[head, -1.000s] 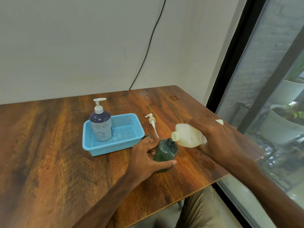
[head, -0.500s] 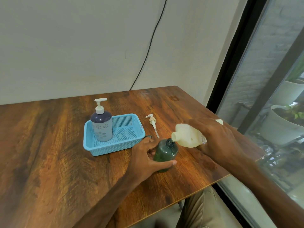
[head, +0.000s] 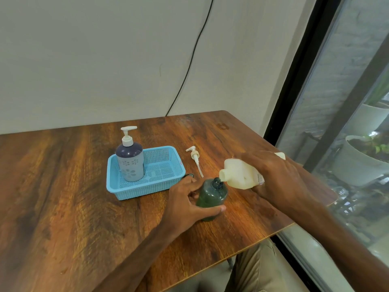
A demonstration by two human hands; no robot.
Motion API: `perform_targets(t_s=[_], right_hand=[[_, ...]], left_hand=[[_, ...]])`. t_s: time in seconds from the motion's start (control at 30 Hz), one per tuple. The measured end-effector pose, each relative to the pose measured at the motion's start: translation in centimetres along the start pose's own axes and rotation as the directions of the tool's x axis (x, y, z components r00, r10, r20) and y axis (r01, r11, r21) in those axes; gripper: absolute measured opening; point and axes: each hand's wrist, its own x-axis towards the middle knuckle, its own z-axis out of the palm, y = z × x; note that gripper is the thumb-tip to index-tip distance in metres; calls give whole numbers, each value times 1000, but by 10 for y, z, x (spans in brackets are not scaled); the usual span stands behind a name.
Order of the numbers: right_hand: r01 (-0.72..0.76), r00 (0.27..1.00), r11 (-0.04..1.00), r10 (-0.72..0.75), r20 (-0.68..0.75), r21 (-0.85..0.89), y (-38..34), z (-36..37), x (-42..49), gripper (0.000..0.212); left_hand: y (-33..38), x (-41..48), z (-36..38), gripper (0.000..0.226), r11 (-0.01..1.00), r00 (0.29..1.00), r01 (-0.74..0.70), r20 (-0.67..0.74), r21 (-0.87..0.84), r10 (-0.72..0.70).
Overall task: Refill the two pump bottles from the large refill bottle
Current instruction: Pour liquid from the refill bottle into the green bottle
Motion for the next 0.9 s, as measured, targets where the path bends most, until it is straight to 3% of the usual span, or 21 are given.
perform_targets(t_s=[0.9], right_hand=[[55,997,998,-54,-52,12,-5,-5,2,76]], left_hand=[[0,0,0,69,999,1000,27,6,-44,-27]])
